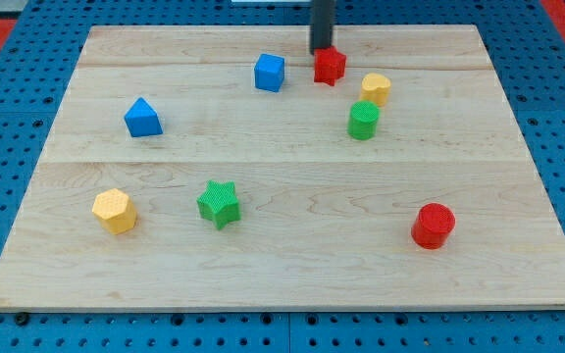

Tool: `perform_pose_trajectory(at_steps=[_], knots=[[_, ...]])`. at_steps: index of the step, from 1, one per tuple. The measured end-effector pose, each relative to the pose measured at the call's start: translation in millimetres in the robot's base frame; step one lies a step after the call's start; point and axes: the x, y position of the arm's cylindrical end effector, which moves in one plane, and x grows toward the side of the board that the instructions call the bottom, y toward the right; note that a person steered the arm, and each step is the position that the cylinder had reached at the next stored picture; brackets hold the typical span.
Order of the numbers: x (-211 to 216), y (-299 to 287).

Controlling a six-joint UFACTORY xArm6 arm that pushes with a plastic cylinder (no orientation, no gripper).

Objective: Move the green star up and right

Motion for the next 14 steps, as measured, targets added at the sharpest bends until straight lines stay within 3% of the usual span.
perform_pose_trajectory(at_steps=[1, 2, 3, 4, 5, 6, 9, 10, 11, 12, 13, 14], knots=[[-0.1, 26.2], [-31.1, 3.8], [-44.0, -44.3], [-29.2, -115.3], [13.5, -167.6], [67.0, -163.3], [220.1, -34.6], [278.2, -37.2], [301.4, -88.1], [274.0, -129.0], [244.1, -141.4], [254.9, -126.4]])
